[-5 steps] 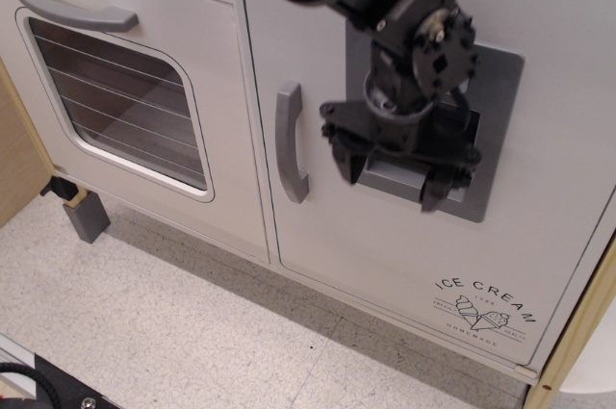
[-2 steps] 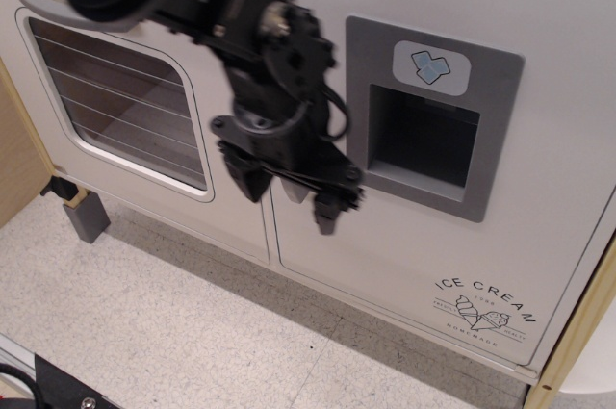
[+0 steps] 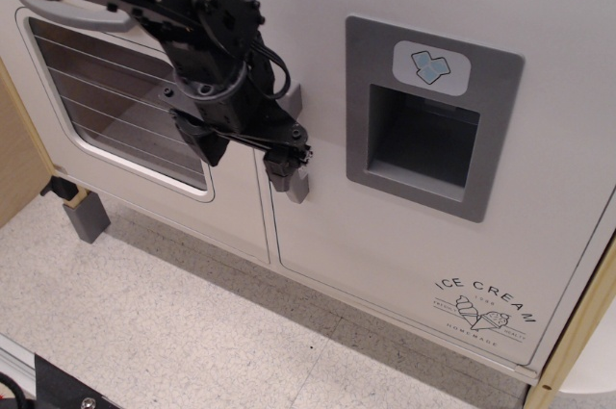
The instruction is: Open fridge
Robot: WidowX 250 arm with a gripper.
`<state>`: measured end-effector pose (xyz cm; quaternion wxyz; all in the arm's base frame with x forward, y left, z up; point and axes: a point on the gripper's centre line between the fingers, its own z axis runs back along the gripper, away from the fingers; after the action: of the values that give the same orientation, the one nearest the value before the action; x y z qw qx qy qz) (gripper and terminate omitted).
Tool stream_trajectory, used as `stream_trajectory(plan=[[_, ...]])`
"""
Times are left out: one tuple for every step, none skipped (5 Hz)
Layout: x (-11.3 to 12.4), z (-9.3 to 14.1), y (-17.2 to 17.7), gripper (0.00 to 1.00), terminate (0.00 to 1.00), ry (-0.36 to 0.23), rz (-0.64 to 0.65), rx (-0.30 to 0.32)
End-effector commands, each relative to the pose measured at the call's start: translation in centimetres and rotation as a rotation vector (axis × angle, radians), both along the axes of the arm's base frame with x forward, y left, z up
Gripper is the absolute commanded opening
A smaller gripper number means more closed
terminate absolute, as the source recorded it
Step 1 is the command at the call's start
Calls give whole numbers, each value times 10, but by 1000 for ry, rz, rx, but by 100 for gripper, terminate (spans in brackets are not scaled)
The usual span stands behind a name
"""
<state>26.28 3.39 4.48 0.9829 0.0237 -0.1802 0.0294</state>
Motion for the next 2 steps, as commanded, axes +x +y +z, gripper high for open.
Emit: stream_trajectory(plan=[[29,9,6,100,0,-65,56,31],[37,5,2,100,0,-76,53,55]])
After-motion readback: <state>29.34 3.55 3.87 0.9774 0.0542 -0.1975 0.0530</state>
